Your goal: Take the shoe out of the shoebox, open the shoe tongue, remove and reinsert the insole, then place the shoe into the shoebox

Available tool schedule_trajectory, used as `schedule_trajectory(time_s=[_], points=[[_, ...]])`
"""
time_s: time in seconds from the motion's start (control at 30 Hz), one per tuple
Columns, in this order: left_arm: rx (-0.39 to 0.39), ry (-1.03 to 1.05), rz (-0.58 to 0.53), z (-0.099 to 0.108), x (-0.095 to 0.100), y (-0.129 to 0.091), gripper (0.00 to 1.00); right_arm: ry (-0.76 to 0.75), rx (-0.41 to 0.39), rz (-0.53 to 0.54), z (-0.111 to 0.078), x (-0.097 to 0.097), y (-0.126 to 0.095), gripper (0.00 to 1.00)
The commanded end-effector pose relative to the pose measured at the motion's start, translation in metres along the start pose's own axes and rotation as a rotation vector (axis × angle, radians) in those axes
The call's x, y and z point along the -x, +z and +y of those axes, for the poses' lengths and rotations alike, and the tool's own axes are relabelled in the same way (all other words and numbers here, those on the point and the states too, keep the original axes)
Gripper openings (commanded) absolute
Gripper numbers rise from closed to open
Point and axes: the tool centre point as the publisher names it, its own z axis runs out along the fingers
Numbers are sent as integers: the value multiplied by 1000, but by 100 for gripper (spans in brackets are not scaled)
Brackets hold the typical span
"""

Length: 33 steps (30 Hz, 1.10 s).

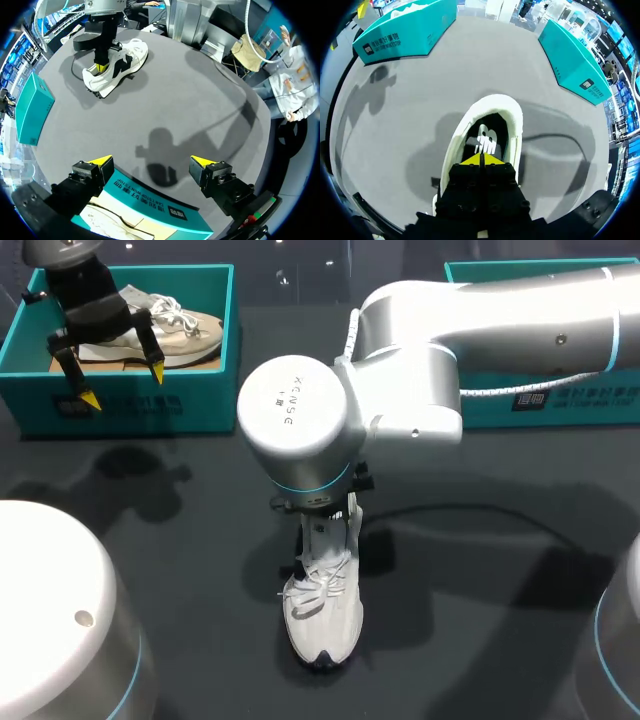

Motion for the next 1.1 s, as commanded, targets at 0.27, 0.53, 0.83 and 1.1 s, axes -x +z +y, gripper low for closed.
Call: schedule_trajectory(time_s=[0.27,0.53,0.83,1.1], points=[[1,1,2,0,0,-1,100,251,83,-28,20,0,32,0],[1,1,2,0,0,-1,100,220,-14,-81,14,-13,68,0],[1,1,2,0,0,-1,100,251,-170,-21,-34,-18,58,0],[1,1,2,0,0,-1,100,233,-164,-9,-30,-11,15,0]])
